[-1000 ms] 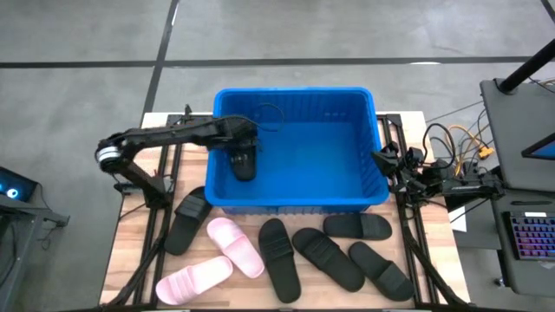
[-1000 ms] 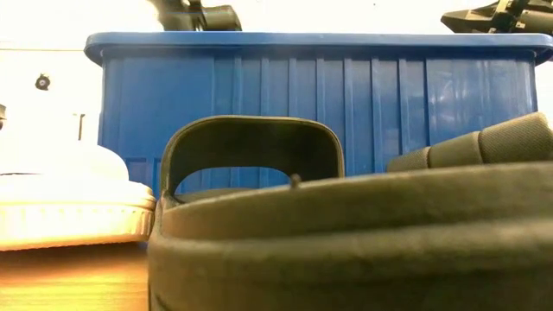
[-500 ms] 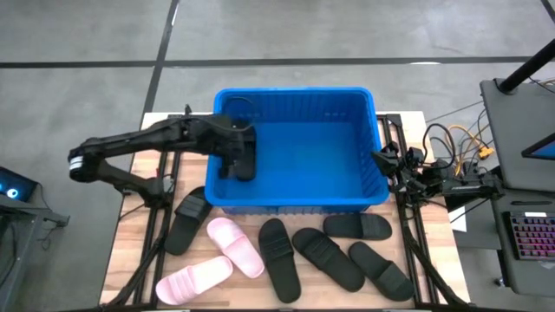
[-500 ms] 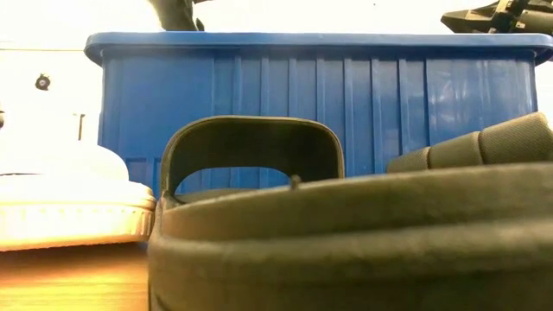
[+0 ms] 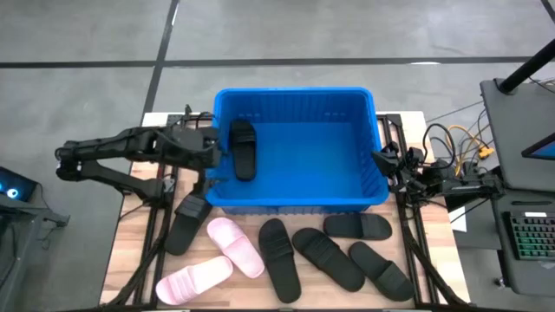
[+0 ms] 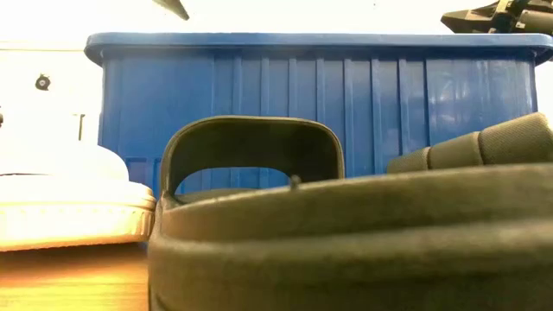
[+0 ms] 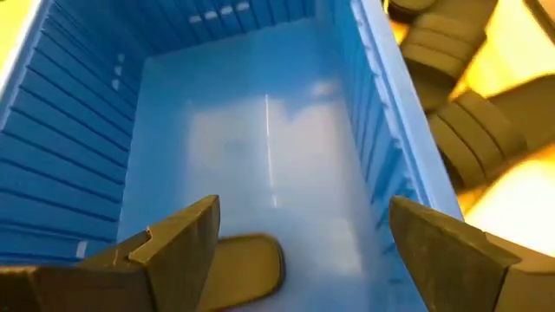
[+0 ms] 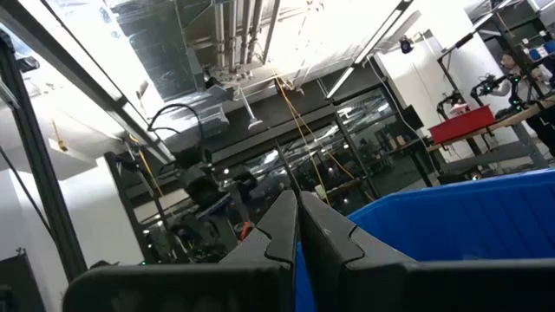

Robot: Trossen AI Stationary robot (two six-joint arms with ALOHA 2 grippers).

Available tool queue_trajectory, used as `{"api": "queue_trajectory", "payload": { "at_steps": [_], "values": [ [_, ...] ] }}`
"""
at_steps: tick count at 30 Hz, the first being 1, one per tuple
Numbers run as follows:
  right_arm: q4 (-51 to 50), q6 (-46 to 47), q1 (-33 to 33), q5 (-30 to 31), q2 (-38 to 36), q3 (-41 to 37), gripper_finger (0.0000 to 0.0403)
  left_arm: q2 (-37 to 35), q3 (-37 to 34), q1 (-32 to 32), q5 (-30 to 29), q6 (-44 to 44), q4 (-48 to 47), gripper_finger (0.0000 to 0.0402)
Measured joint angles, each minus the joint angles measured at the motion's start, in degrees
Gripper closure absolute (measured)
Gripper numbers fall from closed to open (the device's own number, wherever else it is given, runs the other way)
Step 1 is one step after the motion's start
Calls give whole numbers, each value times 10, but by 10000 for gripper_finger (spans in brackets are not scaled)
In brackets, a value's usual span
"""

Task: Pick and place slides into bin
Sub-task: Put the black slide into the blue bin

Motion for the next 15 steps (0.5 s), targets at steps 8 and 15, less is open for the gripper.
{"api": "queue_trajectory", "payload": {
  "at_steps": [8, 15],
  "values": [
    [-6, -1, 0, 0, 0, 0, 394, 17, 34, -53, -40, -47, -168, 85],
    [-7, -1, 0, 0, 0, 0, 394, 37, 49, -79, 1, -163, -272, 85]
  ]
}}
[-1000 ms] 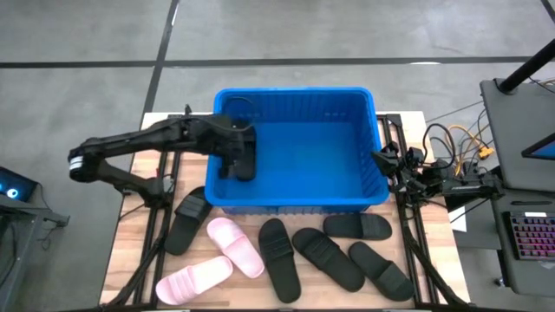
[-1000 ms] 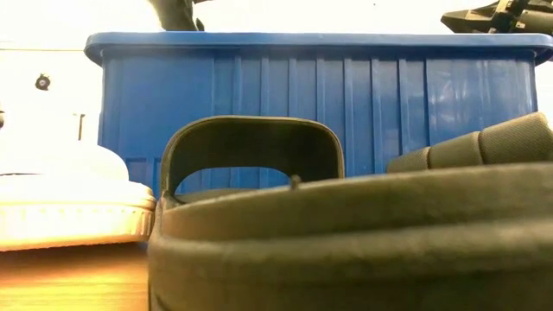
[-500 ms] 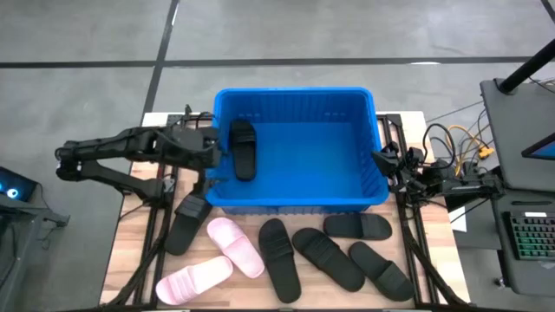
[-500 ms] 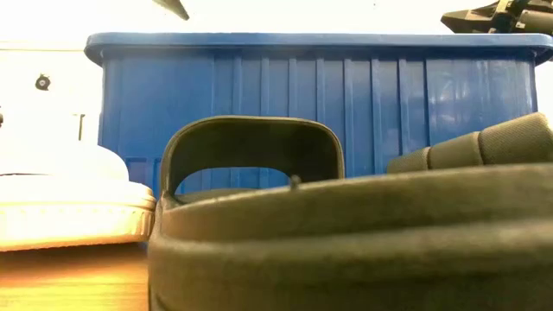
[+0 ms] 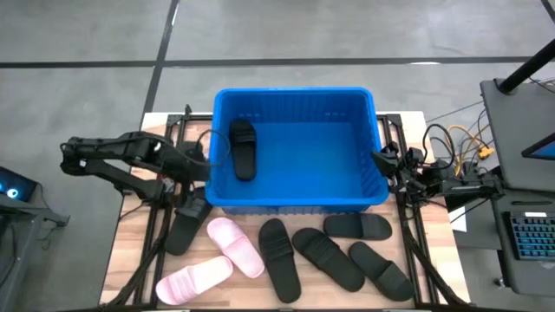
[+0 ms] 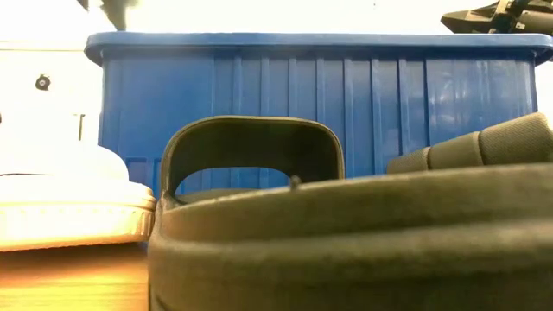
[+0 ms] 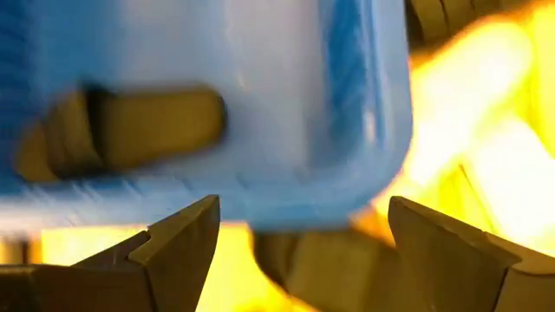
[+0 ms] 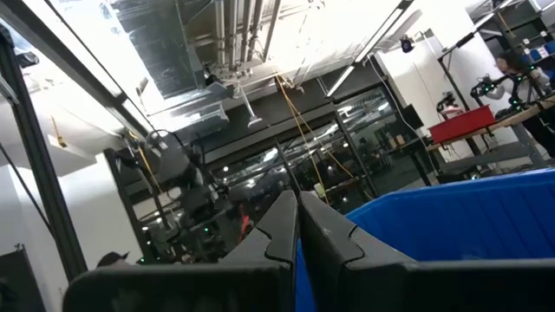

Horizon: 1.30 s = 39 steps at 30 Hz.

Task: Pick and place slides into bin
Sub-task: Put the black slide into the blue bin

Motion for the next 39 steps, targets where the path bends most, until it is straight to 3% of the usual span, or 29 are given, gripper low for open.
{"api": "queue_trajectory", "payload": {
  "at_steps": [3, 15, 26, 31, 39],
  "values": [
    [0, 0, 0, 0, 0, 0, 394, 8, -1, -17, 8, -63, -75, 85],
    [-2, -6, 0, 0, 0, 0, 394, -19, -70, -62, 45, -187, -70, 85],
    [-3, -6, 0, 0, 0, 0, 394, -4, -202, -134, 52, -292, -64, 85],
    [-5, -6, 0, 0, 0, 0, 394, 15, -250, -158, 13, -364, -48, 85],
    [-7, -6, 0, 0, 0, 0, 394, 39, -267, -227, -26, -378, 22, 85]
  ]
}}
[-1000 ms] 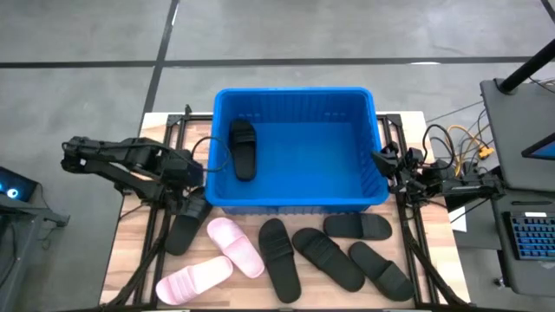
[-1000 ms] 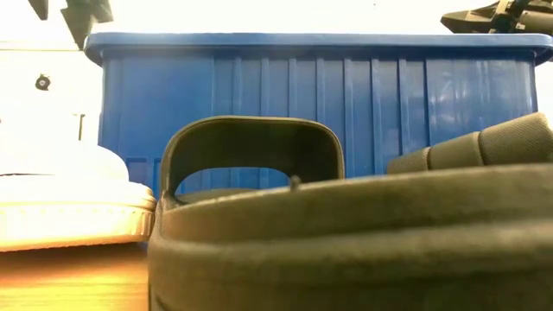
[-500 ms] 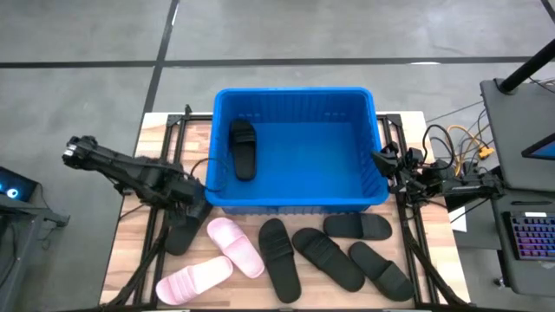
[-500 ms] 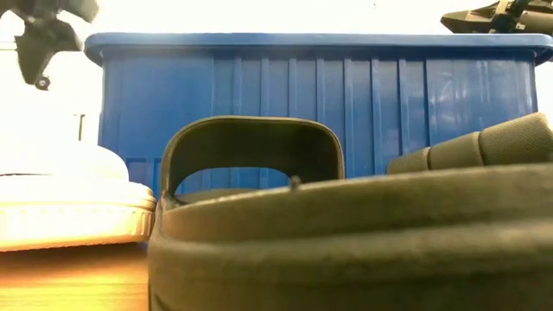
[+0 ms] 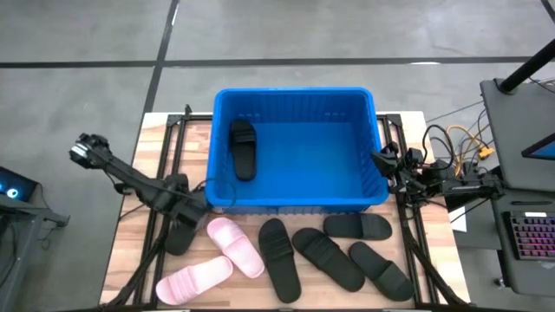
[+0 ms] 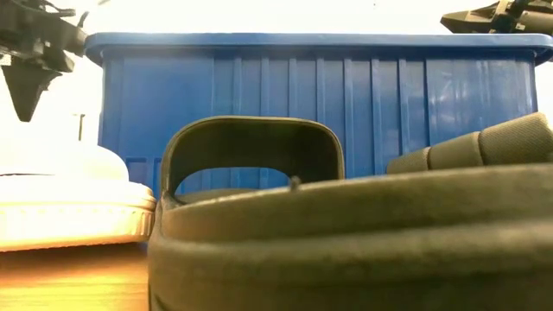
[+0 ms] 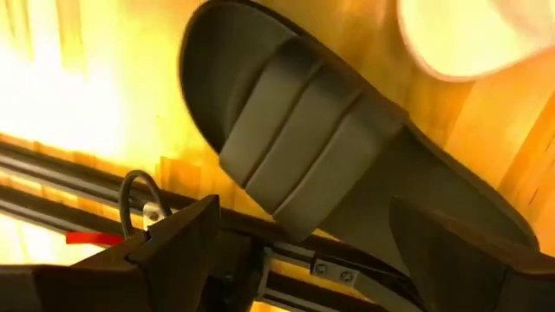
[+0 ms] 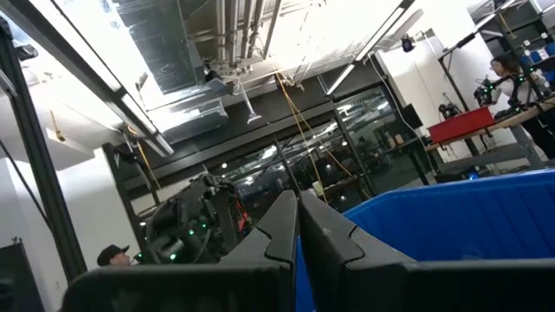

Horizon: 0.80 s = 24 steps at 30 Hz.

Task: Pick and place slides into bin
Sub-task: Put the black slide into the blue bin

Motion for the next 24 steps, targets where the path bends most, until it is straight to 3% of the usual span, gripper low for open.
{"api": "queue_trajectory", "payload": {
  "at_steps": [10, 24],
  "values": [
    [-3, 0, 0, 0, 0, 0, 394, 35, -40, -84, -22, -20, 57, 85],
    [-3, 0, 0, 0, 0, 0, 394, 82, -92, -90, -46, -60, 105, 85]
  ]
}}
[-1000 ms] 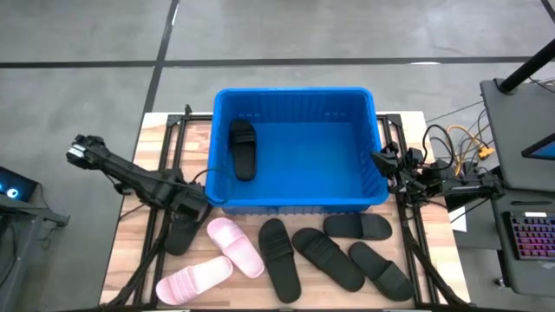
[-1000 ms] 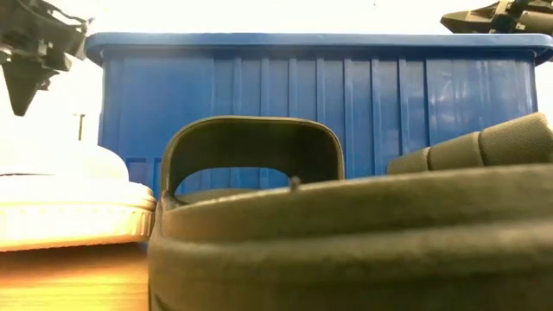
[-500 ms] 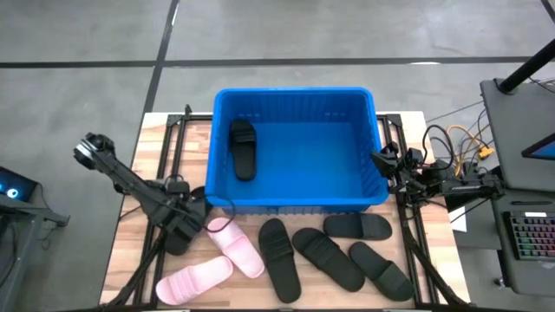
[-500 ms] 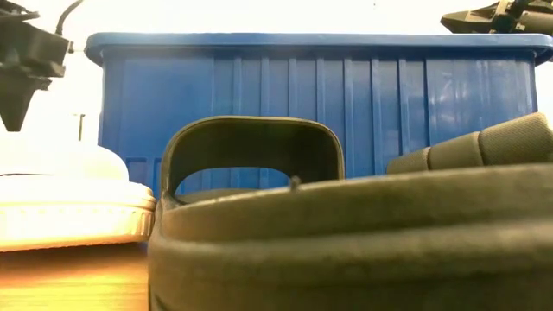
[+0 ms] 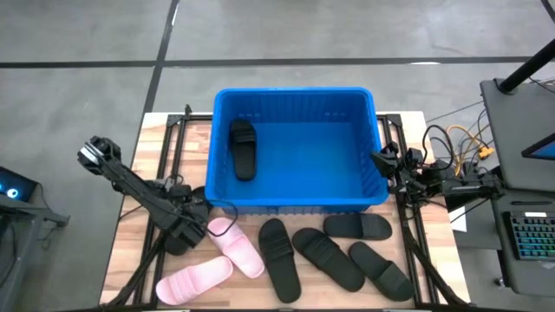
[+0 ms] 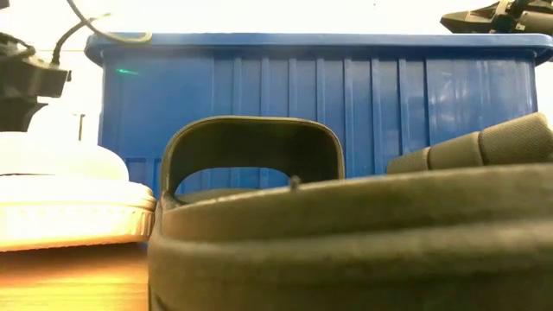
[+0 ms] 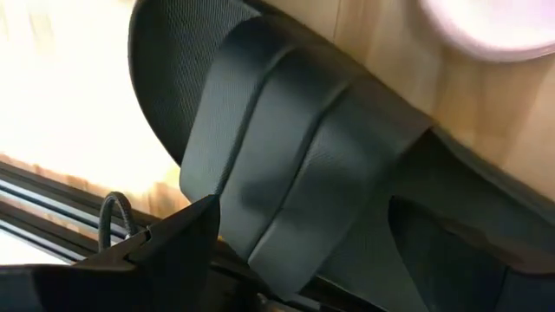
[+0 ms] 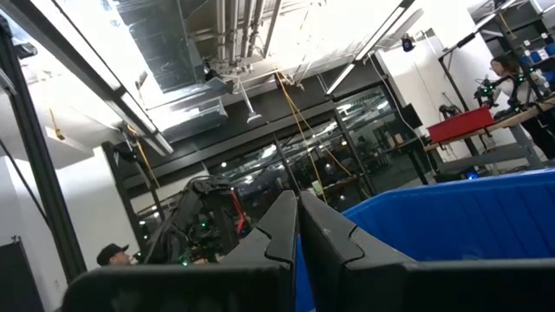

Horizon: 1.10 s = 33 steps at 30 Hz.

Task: Pick and place slides into bin
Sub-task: Put the black slide into the blue bin

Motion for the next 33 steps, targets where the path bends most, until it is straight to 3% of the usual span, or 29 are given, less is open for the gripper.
{"api": "queue_trajectory", "payload": {
  "at_steps": [8, 11, 17, 25, 33],
  "values": [
    [-2, -7, 0, 0, 0, 0, 394, 29, -33, -1, -15, 0, 43, 86],
    [-1, -8, 0, 0, 0, 0, 394, 35, -32, -1, -19, 1, 43, 103],
    [-1, -8, 0, 0, 0, 0, 394, 27, -37, 0, -36, 6, 45, 191],
    [0, -8, 0, 1, 0, 0, 394, 26, -37, 1, -24, 43, 37, 377],
    [0, -8, 0, 2, 0, 0, 394, 12, -13, 1, 66, 87, -5, 398]
  ]
}}
